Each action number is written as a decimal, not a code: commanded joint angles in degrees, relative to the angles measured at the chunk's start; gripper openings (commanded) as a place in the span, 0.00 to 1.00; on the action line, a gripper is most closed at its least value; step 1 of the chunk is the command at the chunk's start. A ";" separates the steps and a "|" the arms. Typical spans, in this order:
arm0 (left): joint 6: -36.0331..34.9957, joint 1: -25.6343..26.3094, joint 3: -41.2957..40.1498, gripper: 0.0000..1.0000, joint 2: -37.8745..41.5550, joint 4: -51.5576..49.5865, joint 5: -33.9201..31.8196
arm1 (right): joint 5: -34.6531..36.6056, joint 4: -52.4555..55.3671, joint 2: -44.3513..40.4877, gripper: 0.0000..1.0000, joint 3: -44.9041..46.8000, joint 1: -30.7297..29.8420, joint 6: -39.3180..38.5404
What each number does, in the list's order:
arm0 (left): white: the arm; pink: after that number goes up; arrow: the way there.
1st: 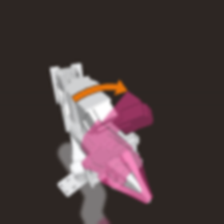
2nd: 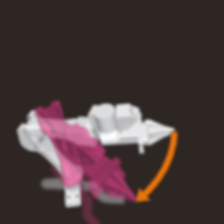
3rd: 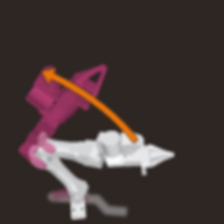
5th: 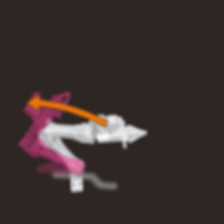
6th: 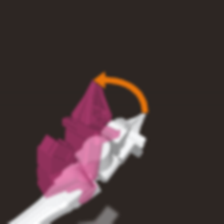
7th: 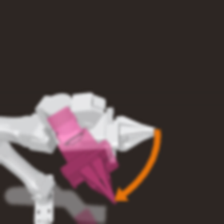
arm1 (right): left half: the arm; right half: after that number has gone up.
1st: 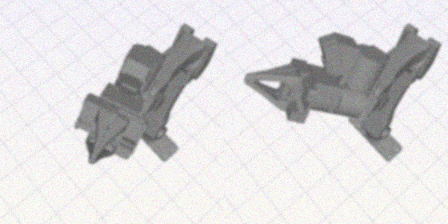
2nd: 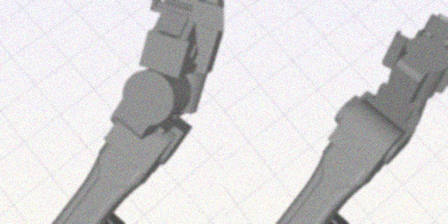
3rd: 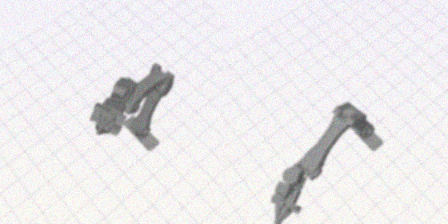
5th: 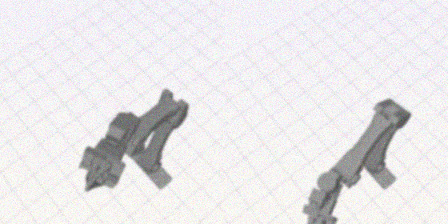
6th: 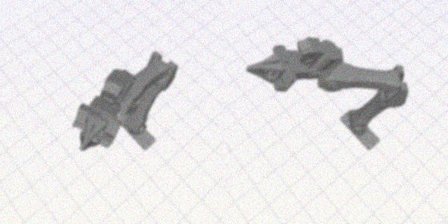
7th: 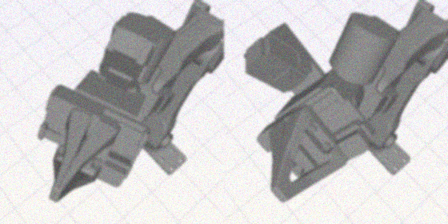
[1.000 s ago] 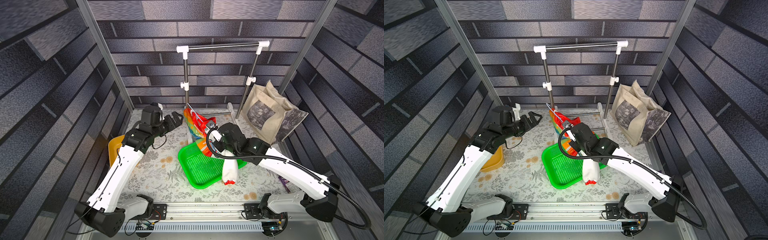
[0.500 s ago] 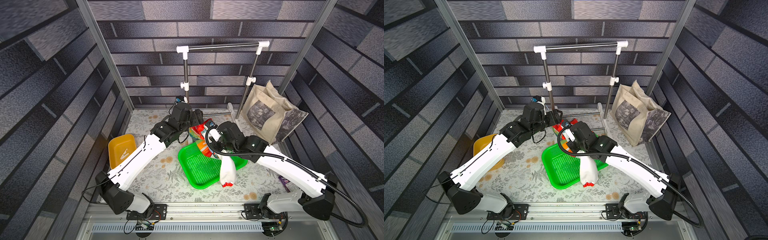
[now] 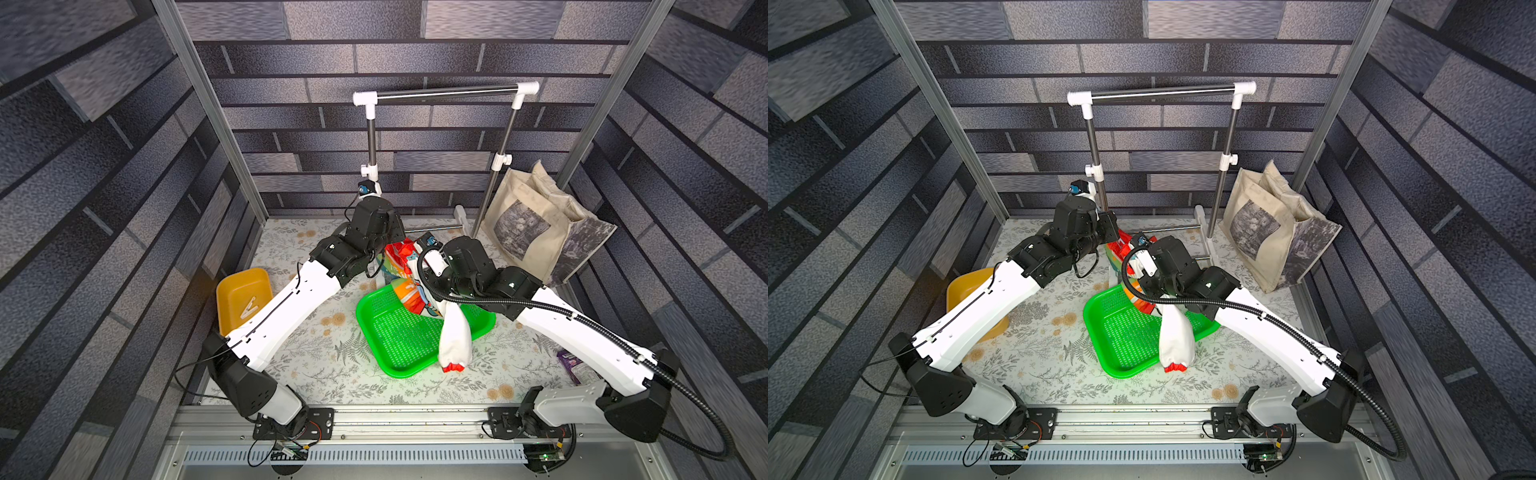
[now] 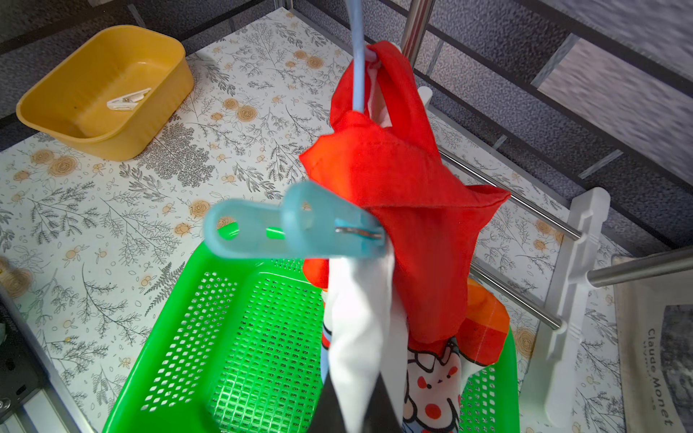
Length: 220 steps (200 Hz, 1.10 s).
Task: Remove the clothespins securing jackets to the hanger
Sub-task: Adjust the hanger, then remove the clothespin from the hanger.
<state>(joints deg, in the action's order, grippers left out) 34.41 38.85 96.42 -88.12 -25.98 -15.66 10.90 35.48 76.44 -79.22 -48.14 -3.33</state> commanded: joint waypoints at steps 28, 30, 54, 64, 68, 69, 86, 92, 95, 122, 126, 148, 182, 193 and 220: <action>-0.58 -1.47 12.06 0.00 -6.57 -6.27 -1.89 | 1.58 -4.36 -5.83 0.71 -2.61 0.42 -2.09; -0.60 -1.49 12.44 0.00 -6.86 -6.45 -1.91 | 1.61 -4.48 -6.08 0.72 -2.54 0.42 -2.18; -0.50 -1.45 17.08 0.00 -9.81 -8.63 -0.46 | 3.18 -7.59 -7.43 0.75 -0.79 0.42 -3.56; -0.25 -1.41 18.83 0.00 -10.89 -9.58 0.38 | 4.38 -10.26 -7.33 0.75 0.40 0.41 -4.61; -0.23 -1.48 19.32 0.00 -11.22 -9.92 0.84 | 4.61 -11.24 -7.11 0.75 0.67 0.43 -4.97; -0.18 -1.49 19.57 0.00 -11.34 -9.99 0.91 | 4.68 -11.50 -7.06 0.75 0.75 0.42 -5.04; 0.64 -1.41 20.16 0.00 -11.91 -10.11 2.68 | 4.97 -13.42 -4.70 0.73 -0.15 0.42 -7.05; 1.03 -1.39 20.10 0.00 -11.92 -9.98 3.14 | 5.01 -13.51 -3.41 0.73 -0.87 0.42 -7.52; 1.21 -1.31 20.07 0.00 -11.94 -9.93 3.30 | 5.06 -13.58 -2.84 0.72 -1.21 0.42 -7.90; 2.47 -1.15 18.58 0.00 -11.10 -9.35 3.55 | 3.78 -14.41 0.25 0.71 -2.90 0.42 -9.51; 2.58 -1.15 18.39 0.00 -10.99 -9.26 3.62 | 3.42 -14.39 0.55 0.71 -3.02 0.44 -9.66; 3.15 -1.52 17.85 0.00 -10.74 -9.18 4.07 | 3.77 -14.50 2.01 0.70 -3.79 0.42 -10.17; 3.50 -1.61 17.70 0.00 -11.09 -9.27 4.81 | 5.51 -17.87 2.35 0.59 -3.23 0.44 -10.29; 3.66 -1.74 17.62 0.00 -11.15 -9.21 5.17 | 5.54 -18.55 2.39 0.54 -3.31 0.42 -10.39; 3.82 -2.05 17.52 0.00 -11.52 -9.07 6.09 | 5.03 -18.40 3.08 0.33 -3.65 0.50 -10.62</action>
<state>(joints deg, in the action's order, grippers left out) 36.47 37.26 114.04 -100.25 -36.18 -11.94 15.38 19.14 79.13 -80.66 -48.07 -14.06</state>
